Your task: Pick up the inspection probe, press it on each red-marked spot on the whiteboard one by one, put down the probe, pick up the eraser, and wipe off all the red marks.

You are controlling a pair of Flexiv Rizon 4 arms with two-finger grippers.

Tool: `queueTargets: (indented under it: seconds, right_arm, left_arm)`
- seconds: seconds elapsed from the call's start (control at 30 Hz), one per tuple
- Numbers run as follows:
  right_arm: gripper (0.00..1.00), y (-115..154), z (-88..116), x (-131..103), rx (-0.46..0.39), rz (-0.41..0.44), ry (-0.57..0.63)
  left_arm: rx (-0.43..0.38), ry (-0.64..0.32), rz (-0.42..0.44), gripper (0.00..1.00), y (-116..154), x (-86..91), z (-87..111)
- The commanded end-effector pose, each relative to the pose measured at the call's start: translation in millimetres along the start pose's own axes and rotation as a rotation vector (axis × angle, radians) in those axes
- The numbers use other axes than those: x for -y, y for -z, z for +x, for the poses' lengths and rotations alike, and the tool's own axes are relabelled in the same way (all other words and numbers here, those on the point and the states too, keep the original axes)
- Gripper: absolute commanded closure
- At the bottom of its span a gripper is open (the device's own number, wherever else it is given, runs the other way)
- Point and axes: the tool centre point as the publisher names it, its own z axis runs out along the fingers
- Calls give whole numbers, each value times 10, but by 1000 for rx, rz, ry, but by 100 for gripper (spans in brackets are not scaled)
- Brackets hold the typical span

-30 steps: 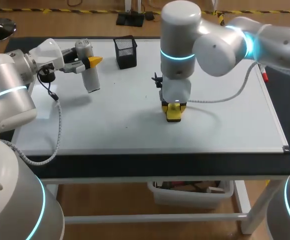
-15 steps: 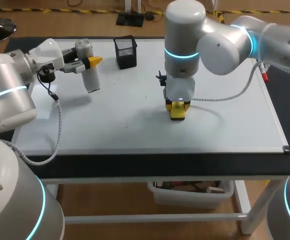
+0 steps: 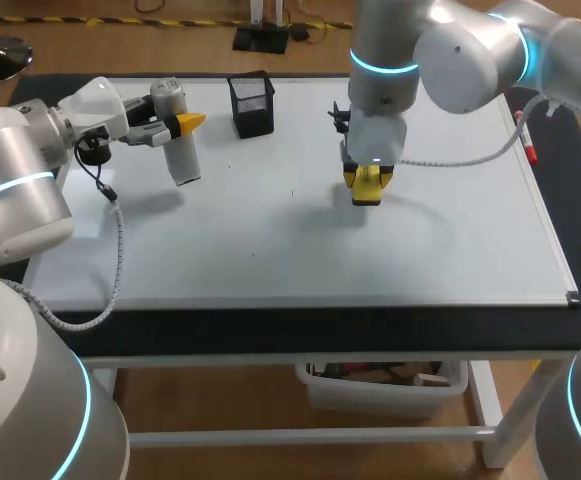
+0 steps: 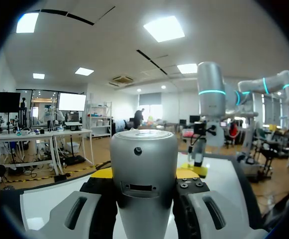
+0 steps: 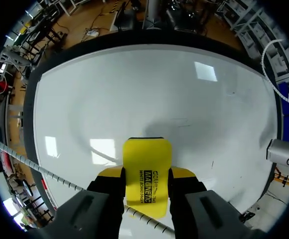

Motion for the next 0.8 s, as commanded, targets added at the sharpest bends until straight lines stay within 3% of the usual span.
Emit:
queueTargets:
  seconds: [0.03, 0.4, 0.6, 0.8]
  right_arm:
    - [100, 16, 19, -13, -1, 5, 2]
    - [100, -15, -6, 33, -6, 10, 14]
    - [100, 40, -103, 449, -24, 72, 51]
    - [100, -17, -107, 1017, -14, 61, 45]
  left_arm:
    - [3, -2, 5, 100, -6, -1, 4]
    - [3, -2, 5, 100, -6, -1, 4]
    - [3, -2, 5, 100, -6, -1, 4]
    - [3, -2, 5, 100, -6, -1, 4]
